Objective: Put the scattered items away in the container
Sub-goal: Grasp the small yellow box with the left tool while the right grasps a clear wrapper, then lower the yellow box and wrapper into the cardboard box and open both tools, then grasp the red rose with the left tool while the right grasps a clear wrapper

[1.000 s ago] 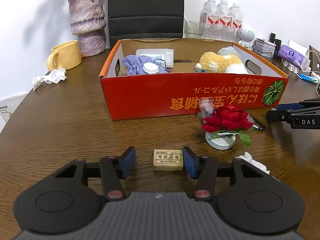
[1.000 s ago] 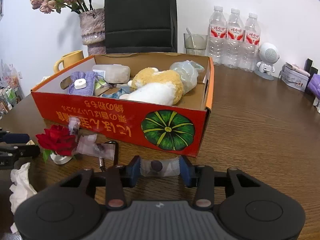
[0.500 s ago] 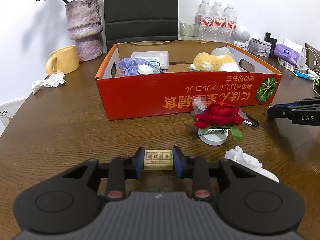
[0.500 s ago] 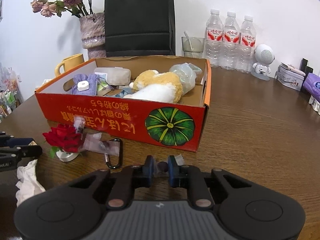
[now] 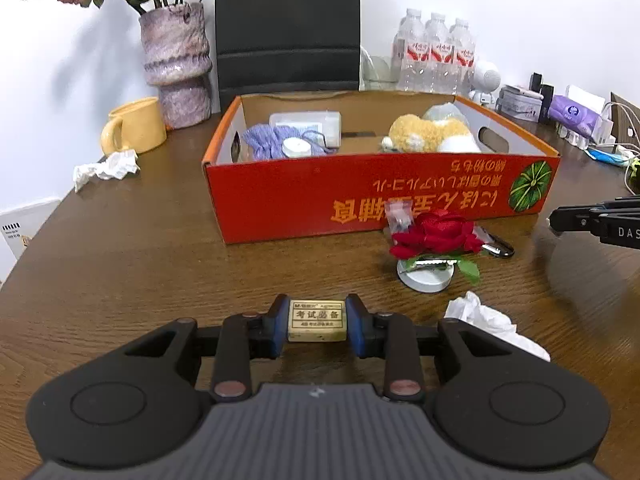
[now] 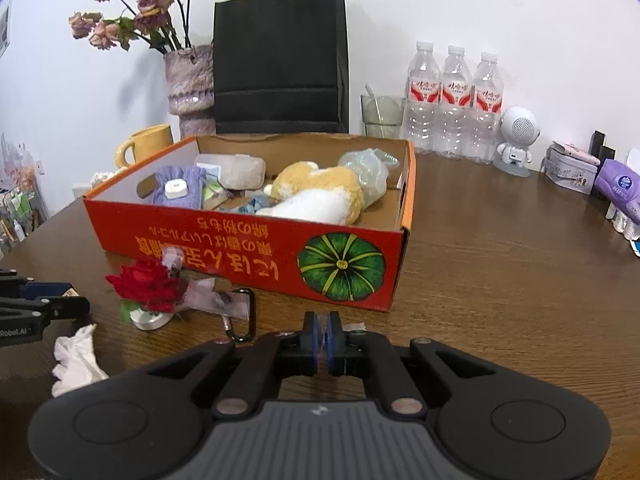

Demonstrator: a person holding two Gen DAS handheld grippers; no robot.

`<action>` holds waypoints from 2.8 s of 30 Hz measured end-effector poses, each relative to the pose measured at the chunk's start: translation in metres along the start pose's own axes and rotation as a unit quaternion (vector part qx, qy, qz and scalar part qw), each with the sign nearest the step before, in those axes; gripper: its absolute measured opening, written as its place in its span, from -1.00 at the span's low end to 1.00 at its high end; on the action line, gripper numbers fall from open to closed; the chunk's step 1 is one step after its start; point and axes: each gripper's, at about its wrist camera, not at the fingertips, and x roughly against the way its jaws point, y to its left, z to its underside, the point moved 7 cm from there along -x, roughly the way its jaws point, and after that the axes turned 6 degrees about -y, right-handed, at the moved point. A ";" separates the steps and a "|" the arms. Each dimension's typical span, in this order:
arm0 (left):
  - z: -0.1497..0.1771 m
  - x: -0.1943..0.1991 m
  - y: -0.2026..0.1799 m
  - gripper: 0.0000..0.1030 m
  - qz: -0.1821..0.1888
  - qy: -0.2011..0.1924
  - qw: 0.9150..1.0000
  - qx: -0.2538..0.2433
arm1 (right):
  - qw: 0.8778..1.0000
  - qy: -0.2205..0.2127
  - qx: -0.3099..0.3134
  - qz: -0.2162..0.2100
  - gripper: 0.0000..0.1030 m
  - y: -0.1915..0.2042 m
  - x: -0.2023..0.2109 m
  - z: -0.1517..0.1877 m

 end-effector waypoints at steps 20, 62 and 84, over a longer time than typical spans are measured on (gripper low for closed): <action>-0.138 0.021 -0.008 -0.40 0.024 -0.125 0.992 -0.016 | 0.995 -0.090 0.020 -0.037 -0.94 0.019 0.022 -0.109; -0.156 -0.066 0.009 1.00 -0.002 -0.038 0.999 0.033 | 0.999 0.001 -0.002 -0.045 1.00 0.034 -0.070 -0.119; -0.052 -0.018 -0.030 1.00 0.057 -0.014 0.998 0.022 | 1.000 0.009 0.026 -0.015 0.79 0.021 -0.005 -0.005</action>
